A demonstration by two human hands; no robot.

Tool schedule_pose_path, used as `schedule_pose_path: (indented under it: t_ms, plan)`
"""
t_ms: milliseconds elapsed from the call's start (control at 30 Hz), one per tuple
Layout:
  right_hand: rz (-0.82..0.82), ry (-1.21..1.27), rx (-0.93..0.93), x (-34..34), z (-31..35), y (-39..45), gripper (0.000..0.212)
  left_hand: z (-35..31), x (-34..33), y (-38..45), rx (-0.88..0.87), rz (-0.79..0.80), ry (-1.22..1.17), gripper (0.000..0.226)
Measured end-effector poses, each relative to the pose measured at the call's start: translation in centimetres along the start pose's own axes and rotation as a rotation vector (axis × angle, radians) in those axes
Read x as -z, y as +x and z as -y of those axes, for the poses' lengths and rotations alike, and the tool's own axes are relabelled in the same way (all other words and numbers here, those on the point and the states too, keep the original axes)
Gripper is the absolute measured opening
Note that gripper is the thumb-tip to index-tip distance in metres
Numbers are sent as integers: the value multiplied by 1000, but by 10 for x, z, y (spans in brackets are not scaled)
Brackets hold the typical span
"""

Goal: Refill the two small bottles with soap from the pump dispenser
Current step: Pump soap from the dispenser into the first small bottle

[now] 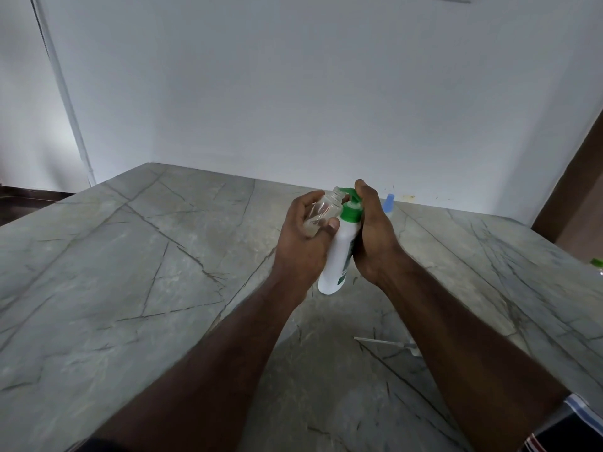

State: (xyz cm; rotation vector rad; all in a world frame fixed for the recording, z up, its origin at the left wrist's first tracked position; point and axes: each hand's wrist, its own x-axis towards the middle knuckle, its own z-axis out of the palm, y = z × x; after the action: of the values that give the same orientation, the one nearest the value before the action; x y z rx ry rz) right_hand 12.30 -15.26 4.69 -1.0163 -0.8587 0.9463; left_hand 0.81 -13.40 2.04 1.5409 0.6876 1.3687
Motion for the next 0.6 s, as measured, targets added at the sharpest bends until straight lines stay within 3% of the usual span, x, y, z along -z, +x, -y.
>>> schedule_pose_path:
  t_ms: [600]
  plan:
    - [1,45,7,1,-1,3,34,1,1,2,23,1,-20,43]
